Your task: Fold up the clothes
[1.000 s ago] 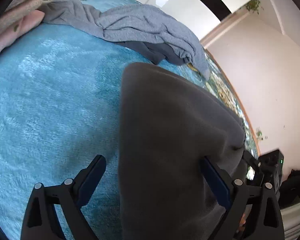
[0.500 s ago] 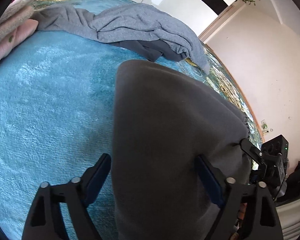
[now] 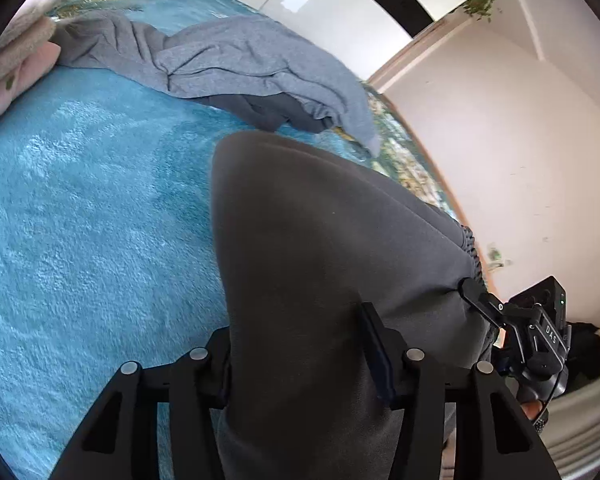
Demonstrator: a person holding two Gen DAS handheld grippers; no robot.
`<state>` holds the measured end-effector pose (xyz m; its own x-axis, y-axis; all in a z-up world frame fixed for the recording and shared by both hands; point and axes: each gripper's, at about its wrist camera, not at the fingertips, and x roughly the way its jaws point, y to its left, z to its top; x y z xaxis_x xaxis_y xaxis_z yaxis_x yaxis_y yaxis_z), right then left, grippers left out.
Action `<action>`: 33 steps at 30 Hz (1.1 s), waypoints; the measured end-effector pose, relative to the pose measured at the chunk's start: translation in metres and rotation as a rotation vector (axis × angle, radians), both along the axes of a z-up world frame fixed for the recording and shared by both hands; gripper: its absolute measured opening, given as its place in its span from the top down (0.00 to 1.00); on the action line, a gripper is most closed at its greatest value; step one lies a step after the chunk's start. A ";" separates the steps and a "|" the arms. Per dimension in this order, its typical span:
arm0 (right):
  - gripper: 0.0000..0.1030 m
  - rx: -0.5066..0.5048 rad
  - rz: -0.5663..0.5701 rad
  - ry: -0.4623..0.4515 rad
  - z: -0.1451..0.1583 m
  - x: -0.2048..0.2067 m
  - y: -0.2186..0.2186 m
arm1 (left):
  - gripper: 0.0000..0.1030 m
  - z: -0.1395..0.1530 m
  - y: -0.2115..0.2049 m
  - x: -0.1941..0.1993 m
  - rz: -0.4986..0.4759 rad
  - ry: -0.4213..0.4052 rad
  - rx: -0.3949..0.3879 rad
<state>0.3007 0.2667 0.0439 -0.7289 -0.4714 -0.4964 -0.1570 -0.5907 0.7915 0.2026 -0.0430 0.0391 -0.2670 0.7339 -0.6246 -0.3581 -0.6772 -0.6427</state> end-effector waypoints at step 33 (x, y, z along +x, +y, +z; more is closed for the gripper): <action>0.42 0.027 0.550 0.310 0.143 -0.261 -0.419 | 0.48 0.166 -0.426 -0.189 0.395 0.326 -0.115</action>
